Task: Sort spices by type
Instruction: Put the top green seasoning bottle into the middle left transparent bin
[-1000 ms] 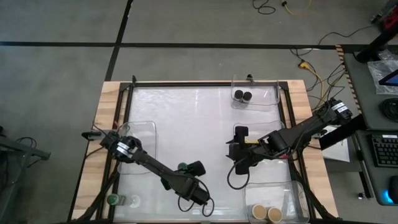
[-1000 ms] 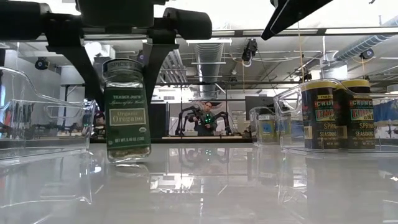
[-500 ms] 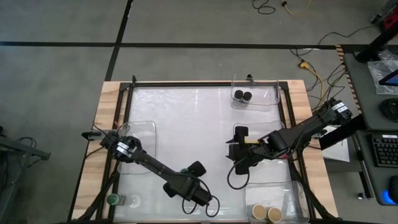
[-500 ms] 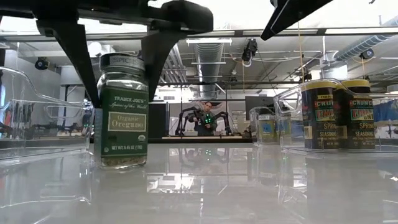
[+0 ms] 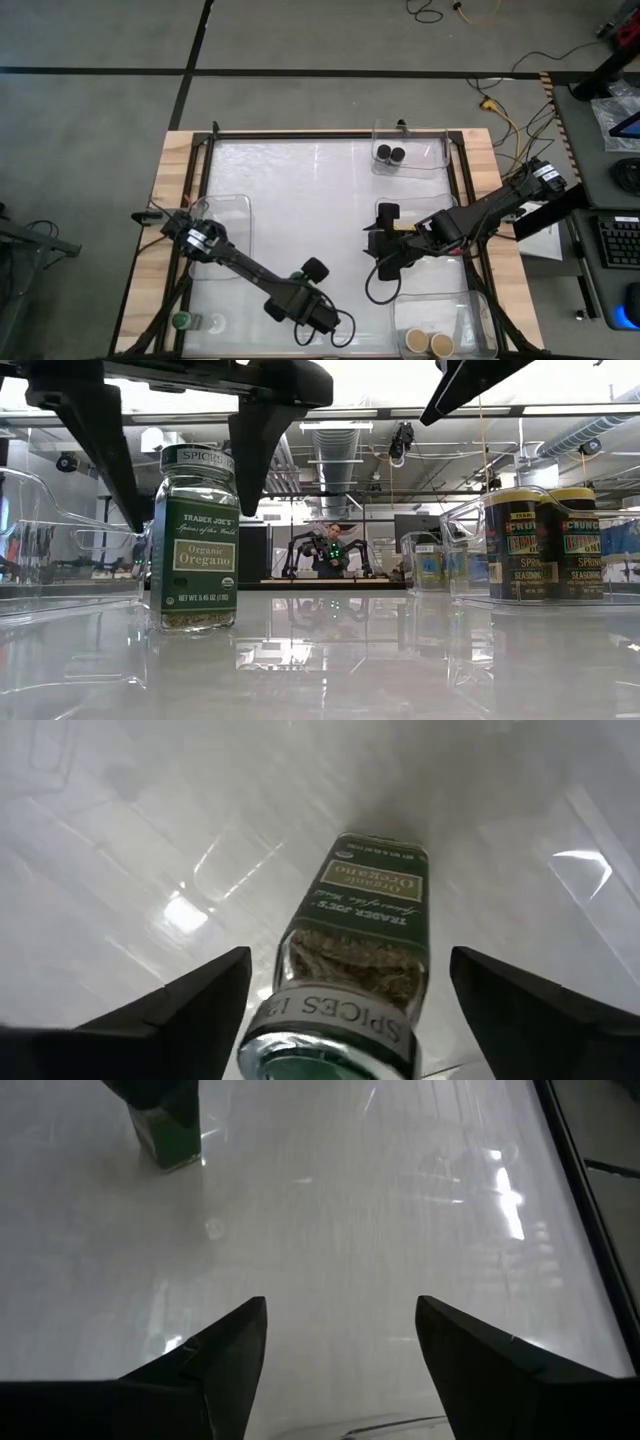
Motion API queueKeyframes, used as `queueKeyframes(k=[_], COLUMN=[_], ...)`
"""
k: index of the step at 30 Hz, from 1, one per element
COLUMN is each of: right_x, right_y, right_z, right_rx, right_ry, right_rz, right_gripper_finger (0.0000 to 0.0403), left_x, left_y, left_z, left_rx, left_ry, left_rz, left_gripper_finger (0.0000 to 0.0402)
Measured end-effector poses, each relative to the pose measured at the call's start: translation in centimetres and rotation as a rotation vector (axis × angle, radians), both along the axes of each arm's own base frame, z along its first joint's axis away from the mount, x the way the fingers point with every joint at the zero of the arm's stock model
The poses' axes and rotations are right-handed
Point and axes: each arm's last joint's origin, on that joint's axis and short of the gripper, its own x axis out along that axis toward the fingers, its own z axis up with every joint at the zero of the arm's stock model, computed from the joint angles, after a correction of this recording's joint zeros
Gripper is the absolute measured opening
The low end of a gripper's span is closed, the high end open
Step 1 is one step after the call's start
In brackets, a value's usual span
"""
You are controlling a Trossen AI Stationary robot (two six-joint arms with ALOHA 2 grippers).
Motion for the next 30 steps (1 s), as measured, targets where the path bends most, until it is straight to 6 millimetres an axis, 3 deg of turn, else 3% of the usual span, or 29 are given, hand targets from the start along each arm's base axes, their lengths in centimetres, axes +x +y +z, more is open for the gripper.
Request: queueKeyframes(k=[8,19,30], right_x=[0.0,0.0,0.0], right_y=[0.0,0.0,-0.1], right_z=[0.0,0.0,0.0], right_rx=[-0.008,0.001,-0.003], right_ry=[0.002,-0.001,-0.001], right_rz=[0.008,-0.002,0.000], right_gripper_finger=[0.0252,0.0271,0.0267], left_x=[-0.4,-1.2,-1.1], left_y=[-0.2,-1.1,-1.3], left_z=[1.1,2.2,6.9], left_rx=[0.033,0.087,0.010], left_ry=[-0.039,-0.100,-0.292], left_rz=[0.123,0.167,0.247], left_gripper_finger=[0.0330,0.0327,0.0326])
